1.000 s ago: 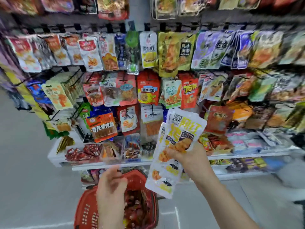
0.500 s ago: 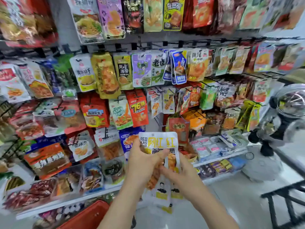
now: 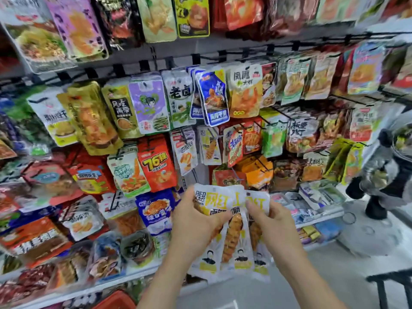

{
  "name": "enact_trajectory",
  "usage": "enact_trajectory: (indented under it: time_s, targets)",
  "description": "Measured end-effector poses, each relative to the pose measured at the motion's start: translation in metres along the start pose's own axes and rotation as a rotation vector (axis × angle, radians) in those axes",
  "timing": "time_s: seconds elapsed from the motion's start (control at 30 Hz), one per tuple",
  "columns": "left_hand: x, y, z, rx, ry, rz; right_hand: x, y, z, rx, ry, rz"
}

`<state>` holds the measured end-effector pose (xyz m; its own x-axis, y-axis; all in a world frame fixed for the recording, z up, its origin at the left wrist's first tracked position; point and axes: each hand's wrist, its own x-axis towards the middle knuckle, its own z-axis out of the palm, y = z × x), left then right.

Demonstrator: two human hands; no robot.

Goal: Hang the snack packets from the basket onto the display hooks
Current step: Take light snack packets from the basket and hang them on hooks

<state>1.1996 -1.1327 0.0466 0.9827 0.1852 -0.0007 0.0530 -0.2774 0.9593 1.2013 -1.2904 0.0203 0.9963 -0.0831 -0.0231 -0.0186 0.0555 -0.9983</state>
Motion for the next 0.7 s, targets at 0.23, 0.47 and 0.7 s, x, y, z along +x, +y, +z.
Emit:
enact_trajectory:
  time_s: [0.23, 0.47, 0.7]
  targets:
    - [0.053, -0.012, -0.017, 0.002, 0.033, -0.056, 0.077, -0.007, -0.005, -0.022, 0.004, 0.026]
    - [0.119, -0.029, -0.033, -0.062, -0.004, -0.141, 0.136, -0.007, 0.011, -0.069, -0.134, 0.121]
    - [0.164, -0.039, -0.033, -0.065, -0.161, -0.111, 0.191, 0.010, 0.031, -0.217, -0.146, 0.165]
